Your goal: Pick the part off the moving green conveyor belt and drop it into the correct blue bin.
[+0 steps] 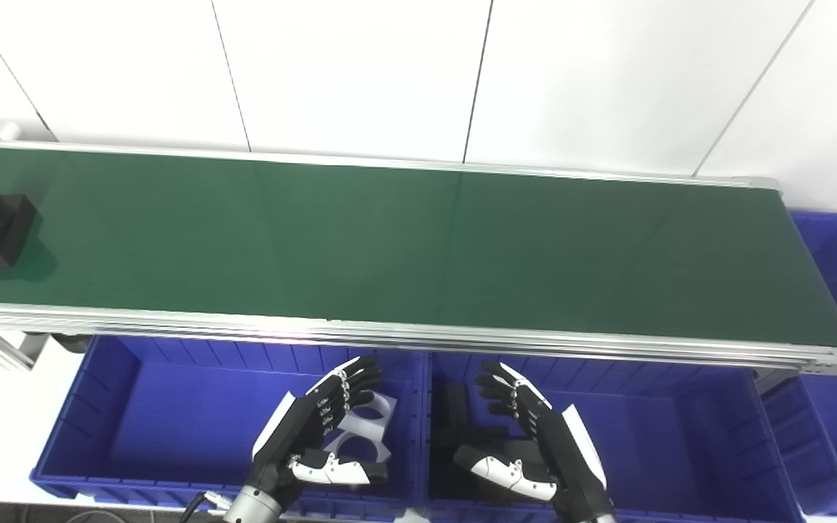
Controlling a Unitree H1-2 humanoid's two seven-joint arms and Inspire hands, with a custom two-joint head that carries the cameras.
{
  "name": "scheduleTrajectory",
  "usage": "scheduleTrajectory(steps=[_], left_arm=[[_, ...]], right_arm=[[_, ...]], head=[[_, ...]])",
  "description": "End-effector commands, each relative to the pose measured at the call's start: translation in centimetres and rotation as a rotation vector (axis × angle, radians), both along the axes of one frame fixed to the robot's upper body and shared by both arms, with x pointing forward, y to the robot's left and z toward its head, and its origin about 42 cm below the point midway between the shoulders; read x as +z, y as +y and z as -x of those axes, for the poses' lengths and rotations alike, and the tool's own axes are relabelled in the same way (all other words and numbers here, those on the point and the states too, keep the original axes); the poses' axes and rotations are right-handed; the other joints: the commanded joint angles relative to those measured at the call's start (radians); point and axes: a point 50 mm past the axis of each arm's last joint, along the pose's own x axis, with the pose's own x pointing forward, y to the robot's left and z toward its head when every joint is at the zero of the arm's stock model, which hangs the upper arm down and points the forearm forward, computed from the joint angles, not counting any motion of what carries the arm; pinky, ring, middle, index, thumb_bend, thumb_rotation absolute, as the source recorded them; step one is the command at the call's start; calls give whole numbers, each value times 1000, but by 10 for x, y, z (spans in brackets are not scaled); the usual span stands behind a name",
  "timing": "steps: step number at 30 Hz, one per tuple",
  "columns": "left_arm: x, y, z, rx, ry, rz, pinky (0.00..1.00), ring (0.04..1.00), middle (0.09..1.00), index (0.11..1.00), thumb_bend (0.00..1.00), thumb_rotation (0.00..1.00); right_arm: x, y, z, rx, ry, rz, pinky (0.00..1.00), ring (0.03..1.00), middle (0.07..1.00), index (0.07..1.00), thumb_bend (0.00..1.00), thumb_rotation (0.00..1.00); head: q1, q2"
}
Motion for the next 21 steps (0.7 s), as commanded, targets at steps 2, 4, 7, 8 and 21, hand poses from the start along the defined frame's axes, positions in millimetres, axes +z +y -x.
scheduleTrajectory(steps=[2,4,7,8,21], left_arm=[[5,-4,-7,-1,-66,6,835,857,848,859,1000,181],[4,-5,-7,-6,-67,1,829,853,844,856,1000,181],[1,-6,-9,-12,-62,-2,825,848,836,850,1000,179],[1,-7,-9,-13,-61,-3,821,846,836,848,1000,191],[-7,-14,-12,-9,-66,5,776,828,833,818,1000,160]], right_arm=[[9,1,-3,10,-93,-28,774,811,823,872,640,324],[7,0,-4,11,-97,-27,766,808,822,871,635,322],[3,-2,-5,13,-103,-28,761,809,822,870,632,327],[3,-2,-5,13,-105,-27,759,808,822,868,633,334],[-8,-10,-8,9,-101,-28,807,830,832,892,605,380]], head=[[30,-16],[61,-31],[94,-48],[94,-48],[206,-127]])
